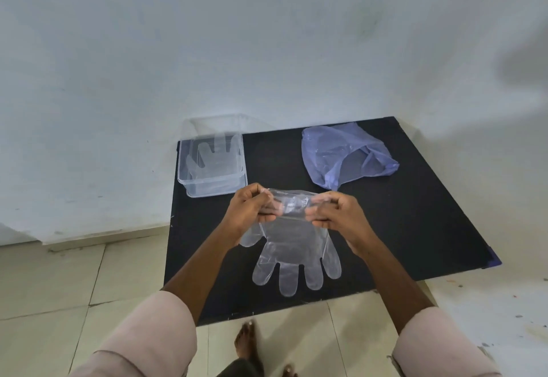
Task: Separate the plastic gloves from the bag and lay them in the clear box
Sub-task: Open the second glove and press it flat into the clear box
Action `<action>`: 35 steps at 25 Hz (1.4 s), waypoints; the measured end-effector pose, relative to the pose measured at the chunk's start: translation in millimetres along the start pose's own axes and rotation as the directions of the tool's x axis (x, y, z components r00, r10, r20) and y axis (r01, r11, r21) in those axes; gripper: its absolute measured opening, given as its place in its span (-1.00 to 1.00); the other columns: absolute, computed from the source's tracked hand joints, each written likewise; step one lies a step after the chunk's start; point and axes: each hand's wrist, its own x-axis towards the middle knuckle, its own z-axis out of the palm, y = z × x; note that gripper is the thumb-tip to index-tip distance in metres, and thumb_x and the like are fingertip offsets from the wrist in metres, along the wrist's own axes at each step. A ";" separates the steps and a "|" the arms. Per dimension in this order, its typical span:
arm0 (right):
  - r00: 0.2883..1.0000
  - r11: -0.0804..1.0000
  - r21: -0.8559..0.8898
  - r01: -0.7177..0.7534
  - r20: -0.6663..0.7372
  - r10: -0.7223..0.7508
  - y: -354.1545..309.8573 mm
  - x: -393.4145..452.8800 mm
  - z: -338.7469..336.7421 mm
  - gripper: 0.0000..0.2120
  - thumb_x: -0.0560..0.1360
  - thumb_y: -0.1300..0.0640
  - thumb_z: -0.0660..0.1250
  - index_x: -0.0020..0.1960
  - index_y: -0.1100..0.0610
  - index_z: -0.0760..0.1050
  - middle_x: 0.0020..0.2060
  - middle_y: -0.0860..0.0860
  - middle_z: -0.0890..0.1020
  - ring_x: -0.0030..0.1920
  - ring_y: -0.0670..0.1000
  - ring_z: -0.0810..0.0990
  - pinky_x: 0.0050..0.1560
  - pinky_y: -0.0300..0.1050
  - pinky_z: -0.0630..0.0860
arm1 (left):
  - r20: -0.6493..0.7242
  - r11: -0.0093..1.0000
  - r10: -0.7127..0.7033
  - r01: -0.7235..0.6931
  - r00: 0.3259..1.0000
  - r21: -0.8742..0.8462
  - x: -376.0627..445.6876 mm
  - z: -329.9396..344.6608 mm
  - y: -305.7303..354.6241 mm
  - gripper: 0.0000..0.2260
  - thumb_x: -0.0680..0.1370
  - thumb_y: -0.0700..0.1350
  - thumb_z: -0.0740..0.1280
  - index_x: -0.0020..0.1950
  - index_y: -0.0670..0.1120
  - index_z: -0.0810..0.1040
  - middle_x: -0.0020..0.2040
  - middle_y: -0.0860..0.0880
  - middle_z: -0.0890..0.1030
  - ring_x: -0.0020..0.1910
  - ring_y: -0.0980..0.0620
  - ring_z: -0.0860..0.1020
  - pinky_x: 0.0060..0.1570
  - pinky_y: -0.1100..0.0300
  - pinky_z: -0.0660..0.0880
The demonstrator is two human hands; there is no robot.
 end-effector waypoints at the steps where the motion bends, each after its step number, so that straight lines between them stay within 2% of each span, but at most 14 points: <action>1: 1.000 1.000 -0.006 0.011 0.001 -0.011 -1.4 0.3 -0.4 -0.84 0.44 0.24 0.43 0.02 0.22 0.62 -0.17 0.17 0.75 -0.10 0.13 0.74 -0.15 -0.14 0.62 | -0.005 1.000 0.002 -0.002 1.000 0.003 0.2 1.2 3.5 -0.86 0.60 -0.21 0.27 -0.15 -0.15 0.53 -0.14 -0.18 0.72 -0.19 -0.08 0.72 -0.23 0.18 0.63; 3: 0.999 0.999 0.020 0.032 -0.011 -0.031 -4.5 0.6 -0.4 -0.87 0.51 0.21 0.39 0.01 0.21 0.66 -0.18 0.17 0.75 -0.09 0.13 0.74 -0.15 -0.16 0.62 | -0.005 1.000 0.009 -0.009 1.000 -0.001 0.1 3.0 9.9 -0.89 0.59 -0.21 0.28 -0.10 -0.16 0.56 -0.18 -0.16 0.73 -0.16 -0.09 0.72 -0.23 0.20 0.63; 7: 0.999 0.998 0.027 0.049 -0.008 -0.049 -13.9 10.5 2.5 -0.81 0.60 0.23 0.25 0.00 0.20 0.65 -0.15 0.16 0.75 -0.08 0.11 0.74 -0.14 -0.19 0.64 | -0.021 0.999 0.028 -0.028 0.999 0.016 4.1 -1.1 19.1 -0.87 0.60 -0.17 0.29 -0.01 -0.15 0.63 -0.12 -0.16 0.74 -0.11 -0.08 0.72 -0.20 0.23 0.62; 12: 0.998 0.998 0.032 -0.052 -0.027 0.053 -30.4 51.2 27.5 -0.77 0.62 0.21 0.19 0.03 0.27 0.62 -0.10 0.19 0.73 -0.08 0.11 0.73 -0.14 -0.18 0.64 | -0.055 1.000 0.019 -0.018 0.998 0.023 26.4 -27.9 25.0 -0.82 0.62 -0.13 0.25 -0.03 -0.12 0.63 -0.07 -0.18 0.72 -0.10 -0.06 0.72 -0.16 0.20 0.63; 17: 0.993 0.991 0.047 -0.121 0.004 0.121 -59.4 126.2 83.1 -0.76 0.61 0.21 0.20 -0.03 0.32 0.60 -0.13 0.24 0.70 -0.18 0.08 0.72 -0.18 -0.16 0.65 | -0.141 0.998 -0.060 0.057 0.988 -0.030 79.2 -87.7 42.0 -0.76 0.65 -0.13 0.19 -0.04 -0.18 0.61 -0.10 -0.20 0.72 -0.15 -0.06 0.72 -0.20 0.19 0.64; 21: 0.991 0.991 0.040 -0.129 -0.024 0.130 -97.3 204.3 137.8 -0.79 0.56 0.21 0.23 -0.15 0.25 0.60 -0.20 0.18 0.69 -0.24 0.05 0.70 -0.20 -0.16 0.62 | -0.203 0.989 -0.132 0.114 0.970 -0.098 143.7 -148.8 78.0 -0.76 0.64 -0.16 0.18 -0.08 -0.19 0.60 -0.13 -0.18 0.69 -0.12 -0.10 0.69 -0.05 0.07 0.62; 25: 0.985 0.988 0.065 -0.139 -0.091 0.145 -132.6 293.6 192.2 -0.86 0.50 0.24 0.27 -0.11 0.26 0.59 -0.19 0.20 0.67 -0.20 0.12 0.67 -0.15 -0.09 0.61 | -0.287 0.988 -0.134 0.105 0.948 -0.113 219.3 -205.3 120.3 -0.77 0.61 -0.21 0.18 -0.13 -0.20 0.58 -0.16 -0.17 0.65 -0.20 -0.07 0.65 0.01 0.05 0.57; 29: 0.989 0.996 0.073 -0.045 -0.137 0.054 -157.8 357.2 229.7 -0.87 0.46 0.29 0.25 -0.15 0.26 0.59 -0.20 0.24 0.65 -0.24 0.13 0.65 -0.24 -0.13 0.57 | -0.360 0.994 -0.088 0.058 0.929 -0.094 273.7 -240.9 149.3 -0.76 0.60 -0.24 0.16 -0.18 -0.18 0.57 -0.08 -0.22 0.64 -0.12 -0.16 0.64 0.00 0.02 0.58; 31: 0.988 0.996 0.086 0.035 -0.154 -0.021 -166.4 375.4 240.1 -0.85 0.47 0.32 0.23 -0.17 0.24 0.57 -0.24 0.22 0.63 -0.26 0.13 0.63 -0.23 -0.11 0.56 | -0.372 0.997 -0.042 0.012 0.927 -0.081 285.7 -252.1 156.3 -0.77 0.60 -0.25 0.16 -0.17 -0.16 0.57 -0.06 -0.23 0.64 -0.11 -0.17 0.65 0.00 0.01 0.59; 33: 0.979 0.985 0.112 0.135 -0.168 -0.115 -169.2 381.1 243.5 -0.84 0.50 0.32 0.22 -0.14 0.22 0.58 -0.22 0.20 0.64 -0.23 0.12 0.64 -0.13 -0.04 0.60 | -0.372 0.996 0.060 -0.079 0.926 -0.036 284.6 -255.8 153.7 -0.80 0.59 -0.22 0.22 -0.15 -0.14 0.59 -0.08 -0.20 0.66 -0.12 -0.15 0.67 -0.04 0.04 0.61; 35: 0.956 0.955 0.119 0.273 -0.147 -0.255 -161.7 371.3 241.8 -0.81 0.53 0.28 0.23 -0.18 0.16 0.59 -0.23 0.12 0.68 -0.18 0.09 0.67 -0.07 -0.06 0.61 | -0.393 0.975 0.202 -0.222 0.897 -0.006 273.0 -254.0 142.8 -0.81 0.59 -0.18 0.26 -0.16 -0.11 0.63 -0.10 -0.19 0.69 -0.09 -0.12 0.69 -0.07 0.10 0.61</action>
